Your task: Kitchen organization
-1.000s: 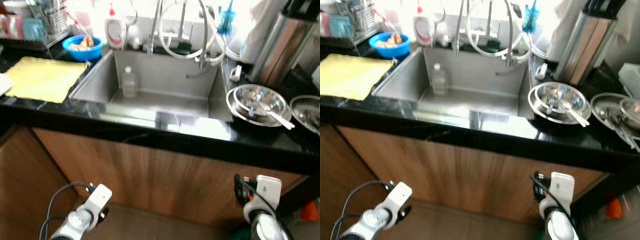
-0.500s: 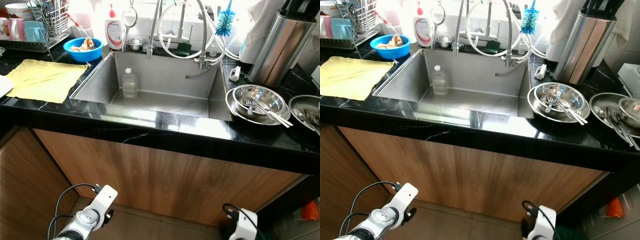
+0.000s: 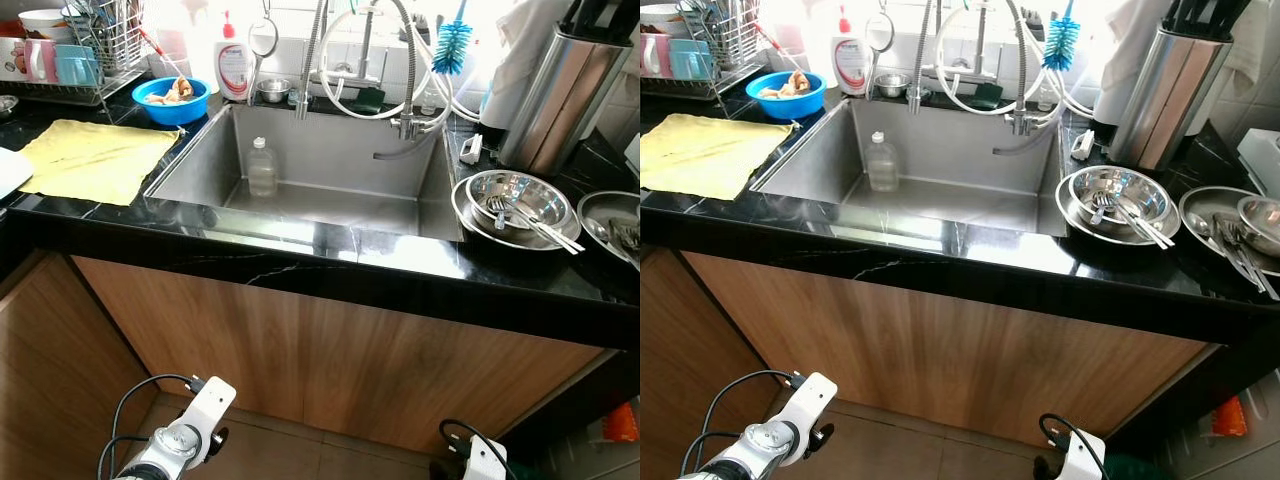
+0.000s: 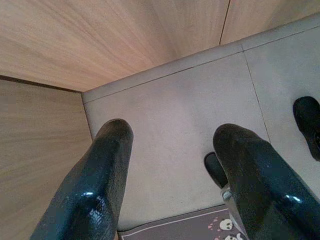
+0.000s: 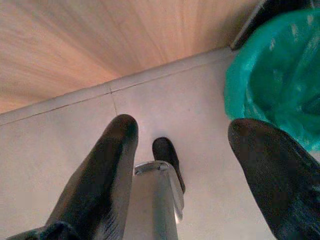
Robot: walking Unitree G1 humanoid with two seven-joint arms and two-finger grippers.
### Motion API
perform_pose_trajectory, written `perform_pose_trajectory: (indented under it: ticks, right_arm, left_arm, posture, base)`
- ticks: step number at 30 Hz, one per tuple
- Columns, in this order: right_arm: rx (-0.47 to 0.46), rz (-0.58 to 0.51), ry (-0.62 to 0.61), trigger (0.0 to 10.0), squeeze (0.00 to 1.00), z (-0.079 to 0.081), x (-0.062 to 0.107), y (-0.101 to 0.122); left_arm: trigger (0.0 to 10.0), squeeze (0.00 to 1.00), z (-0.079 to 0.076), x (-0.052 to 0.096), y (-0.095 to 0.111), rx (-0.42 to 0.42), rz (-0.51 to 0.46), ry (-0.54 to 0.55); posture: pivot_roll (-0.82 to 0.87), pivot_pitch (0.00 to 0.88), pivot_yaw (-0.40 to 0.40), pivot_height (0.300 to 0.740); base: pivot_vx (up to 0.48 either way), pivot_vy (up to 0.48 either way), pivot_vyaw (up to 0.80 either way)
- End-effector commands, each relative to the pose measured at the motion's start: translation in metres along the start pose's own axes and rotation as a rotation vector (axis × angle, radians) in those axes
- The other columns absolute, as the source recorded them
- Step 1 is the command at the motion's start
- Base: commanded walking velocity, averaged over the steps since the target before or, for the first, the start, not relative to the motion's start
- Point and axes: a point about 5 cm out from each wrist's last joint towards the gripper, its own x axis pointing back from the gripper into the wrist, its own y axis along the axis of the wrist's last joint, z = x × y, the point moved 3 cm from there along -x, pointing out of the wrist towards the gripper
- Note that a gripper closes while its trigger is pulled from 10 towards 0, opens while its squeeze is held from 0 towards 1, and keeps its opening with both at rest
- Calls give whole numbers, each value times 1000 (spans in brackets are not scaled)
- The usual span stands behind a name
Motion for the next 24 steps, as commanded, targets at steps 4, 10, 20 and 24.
perform_pose_trajectory:
  ticks: [4,10,20,24]
  right_arm:
    - [-82,-18,-13,10000,0,-5,-1,10]
    - [-63,-11,-13,10000,0,-11,0,5]
    - [-82,-34,-8,10000,0,-10,-1,11]
    - [-82,-37,-3,10000,0,-8,-1,13]
  left_arm:
    - [10000,0,-1,1,-6,19,18,0]
    - [10000,0,-3,0,-6,30,12,-5]
    - [10000,0,-3,0,-1,34,-7,-7]
    - [10000,0,-3,0,2,34,-16,-8]
  posture:
    - [4,0,-35,740]
    - [5,0,-35,740]
    - [8,0,-33,740]
    - [10,0,-34,740]
  base:
    - [258,0,-558]
    - [264,222,-686]
    - [271,344,-132]
    - [261,404,0]
